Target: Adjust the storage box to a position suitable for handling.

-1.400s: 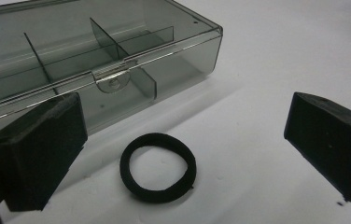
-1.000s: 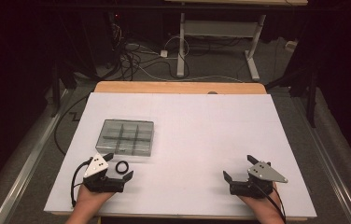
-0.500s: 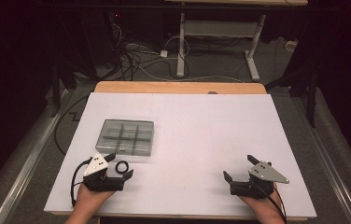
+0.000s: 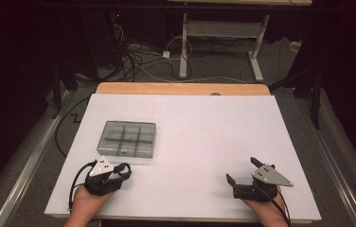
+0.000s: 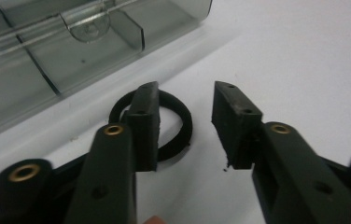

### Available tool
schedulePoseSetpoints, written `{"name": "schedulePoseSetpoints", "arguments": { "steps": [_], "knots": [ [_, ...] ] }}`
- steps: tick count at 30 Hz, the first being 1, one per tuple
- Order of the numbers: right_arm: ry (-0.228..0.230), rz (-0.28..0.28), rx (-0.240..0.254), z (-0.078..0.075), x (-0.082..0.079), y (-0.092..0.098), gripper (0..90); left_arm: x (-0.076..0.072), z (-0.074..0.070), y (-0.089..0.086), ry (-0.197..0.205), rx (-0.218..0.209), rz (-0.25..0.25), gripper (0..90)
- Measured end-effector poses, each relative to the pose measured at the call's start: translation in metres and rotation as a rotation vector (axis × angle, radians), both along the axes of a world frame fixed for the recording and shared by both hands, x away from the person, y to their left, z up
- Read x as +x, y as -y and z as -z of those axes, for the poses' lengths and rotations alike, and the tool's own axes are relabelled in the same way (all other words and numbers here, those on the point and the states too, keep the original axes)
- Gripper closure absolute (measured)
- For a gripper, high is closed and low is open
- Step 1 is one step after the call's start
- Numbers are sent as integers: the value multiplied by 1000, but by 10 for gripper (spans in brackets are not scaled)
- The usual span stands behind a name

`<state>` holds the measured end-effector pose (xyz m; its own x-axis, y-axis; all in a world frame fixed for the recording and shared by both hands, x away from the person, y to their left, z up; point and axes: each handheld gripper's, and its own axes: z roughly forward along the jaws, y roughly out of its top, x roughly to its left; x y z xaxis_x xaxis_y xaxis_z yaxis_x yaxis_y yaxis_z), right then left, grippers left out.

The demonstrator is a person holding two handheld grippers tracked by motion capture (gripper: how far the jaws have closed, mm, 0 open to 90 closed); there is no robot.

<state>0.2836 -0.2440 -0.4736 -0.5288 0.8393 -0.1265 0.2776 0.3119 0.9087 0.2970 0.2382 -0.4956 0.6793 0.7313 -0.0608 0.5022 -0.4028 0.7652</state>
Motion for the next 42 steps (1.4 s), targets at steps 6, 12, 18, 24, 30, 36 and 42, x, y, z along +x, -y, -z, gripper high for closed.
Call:
{"name": "schedulePoseSetpoints", "arguments": {
  "steps": [6,12,18,24,30,36,42],
  "knots": [
    [0,-1,4,0,0,-1,0,6,2,4,-57,42,7,712],
    [3,-3,4,0,-1,-1,0,9,3,0,-83,13,-21,845],
    [10,-6,5,-1,-2,-1,0,3,0,4,-64,2,13,856],
    [14,-5,8,-2,-4,-1,0,-22,-9,27,-39,-38,112,855],
    [14,-1,11,-2,-4,0,0,-36,-8,59,-51,-25,230,854],
    [18,-1,13,-3,-5,0,0,-35,-2,65,-90,-9,256,853],
    [14,-6,13,-2,-5,-2,0,-31,1,61,-107,-28,261,766]
  ]
}}
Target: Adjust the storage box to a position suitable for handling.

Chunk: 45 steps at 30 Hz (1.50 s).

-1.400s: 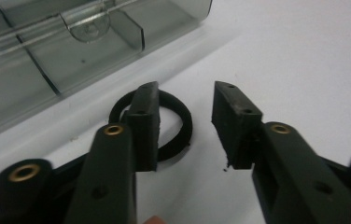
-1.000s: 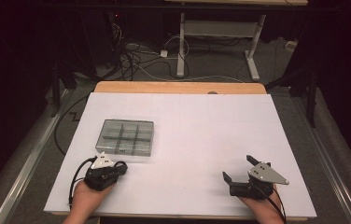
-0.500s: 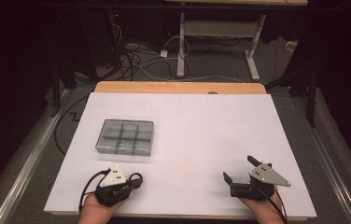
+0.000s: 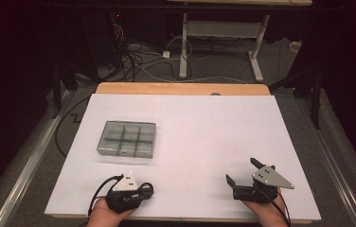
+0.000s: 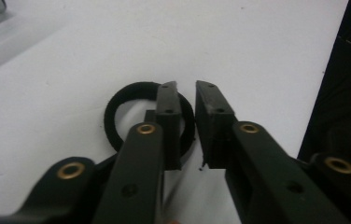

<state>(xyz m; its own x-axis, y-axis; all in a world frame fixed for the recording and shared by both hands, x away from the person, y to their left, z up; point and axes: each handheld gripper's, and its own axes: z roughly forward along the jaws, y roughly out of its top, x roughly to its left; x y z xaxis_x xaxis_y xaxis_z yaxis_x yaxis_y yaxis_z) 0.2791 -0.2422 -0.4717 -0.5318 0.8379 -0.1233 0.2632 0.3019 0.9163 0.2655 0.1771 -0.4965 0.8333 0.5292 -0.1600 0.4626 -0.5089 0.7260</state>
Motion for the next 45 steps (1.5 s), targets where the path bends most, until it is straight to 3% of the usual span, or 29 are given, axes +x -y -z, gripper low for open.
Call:
{"name": "schedulePoseSetpoints", "arguments": {
  "steps": [4,8,17,27,35,45],
  "knots": [
    [-3,-3,-1,1,1,0,0,2,-3,-6,18,-32,-29,627],
    [-4,-4,1,1,1,0,0,7,-4,-17,34,-50,-81,581],
    [-11,-2,11,2,1,0,0,16,-5,-45,80,-73,-223,581],
    [-25,2,25,2,2,2,0,24,-7,-68,130,-28,-332,594],
    [-24,8,31,1,2,4,0,32,-6,-94,123,-28,-428,638],
    [-24,3,37,1,2,4,0,37,-3,-113,104,-33,-484,731]
  ]
}}
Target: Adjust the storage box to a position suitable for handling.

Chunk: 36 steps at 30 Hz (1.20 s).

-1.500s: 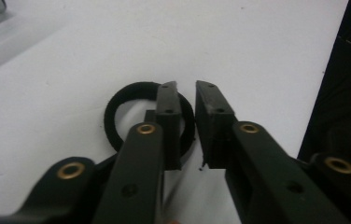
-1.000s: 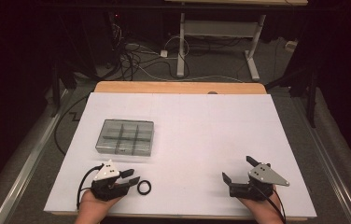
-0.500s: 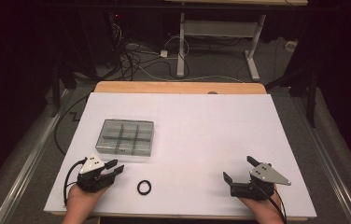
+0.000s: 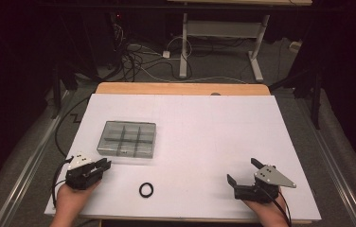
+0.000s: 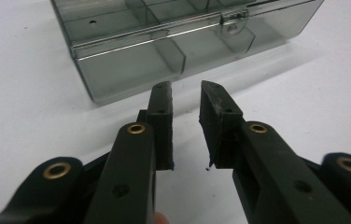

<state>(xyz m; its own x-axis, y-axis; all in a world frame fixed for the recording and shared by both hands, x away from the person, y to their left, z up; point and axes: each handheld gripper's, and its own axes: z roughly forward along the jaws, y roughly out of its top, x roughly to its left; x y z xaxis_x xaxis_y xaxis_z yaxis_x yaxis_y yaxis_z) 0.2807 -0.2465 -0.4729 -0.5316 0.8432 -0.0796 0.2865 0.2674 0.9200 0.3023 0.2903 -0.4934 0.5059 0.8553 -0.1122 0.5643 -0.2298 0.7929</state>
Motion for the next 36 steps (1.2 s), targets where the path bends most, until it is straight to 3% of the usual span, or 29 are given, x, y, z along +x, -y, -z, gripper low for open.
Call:
{"name": "schedulePoseSetpoints", "arguments": {
  "steps": [5,10,16,21,26,32,36],
  "knots": [
    [0,2,1,0,0,1,0,1,2,-10,3,6,-32,804],
    [-1,-3,0,0,0,0,0,1,3,-20,15,-17,-51,878],
    [-5,-12,-5,0,0,-1,0,1,3,-21,20,-24,-44,880],
    [-5,-14,-4,0,-1,-1,0,4,4,-24,-4,-46,-46,880],
    [-1,-15,-6,-1,-1,-2,0,6,4,-23,-31,-28,-56,880],
    [-1,-15,-2,-1,-2,-2,0,1,-6,-27,46,-66,-63,881],
    [0,-17,-2,-1,-1,-3,0,1,-17,-25,77,-75,-37,881]
  ]
}}
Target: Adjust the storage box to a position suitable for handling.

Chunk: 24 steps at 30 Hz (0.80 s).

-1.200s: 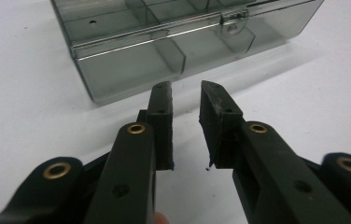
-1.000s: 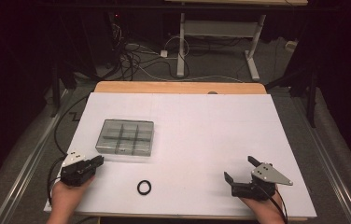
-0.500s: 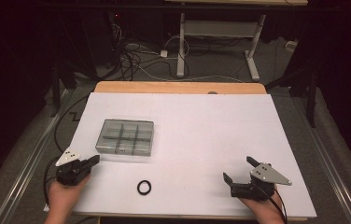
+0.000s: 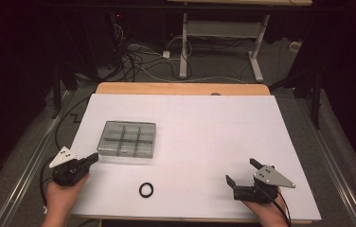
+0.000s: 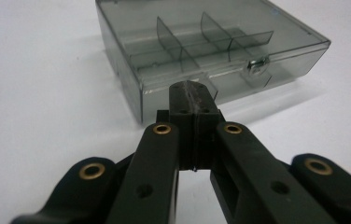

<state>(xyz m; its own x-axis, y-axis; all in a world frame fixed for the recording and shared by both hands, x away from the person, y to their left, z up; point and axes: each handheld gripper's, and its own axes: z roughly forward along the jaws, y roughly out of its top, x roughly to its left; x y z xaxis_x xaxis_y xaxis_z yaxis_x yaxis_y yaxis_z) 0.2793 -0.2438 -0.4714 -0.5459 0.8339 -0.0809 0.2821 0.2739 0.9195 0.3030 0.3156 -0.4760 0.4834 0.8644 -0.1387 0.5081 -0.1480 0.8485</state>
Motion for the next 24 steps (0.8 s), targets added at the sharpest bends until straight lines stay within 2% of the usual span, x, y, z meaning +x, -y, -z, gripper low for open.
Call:
{"name": "schedulePoseSetpoints", "arguments": {
  "steps": [5,7,10,14,17,24],
  "knots": [
    [-2,-6,4,0,0,0,0,7,-12,2,11,-29,2,881],
    [0,-10,2,0,-1,0,0,13,-16,3,21,-10,-7,881],
    [0,-10,5,0,-1,0,0,23,-19,2,15,-22,-14,881],
    [1,-9,10,-1,-1,1,0,36,-21,1,13,-11,-29,881],
    [2,-10,12,-1,-1,1,0,44,-24,2,20,13,-28,881],
    [6,-16,14,-1,-1,0,0,63,-25,-2,7,9,-41,881]
  ]
}}
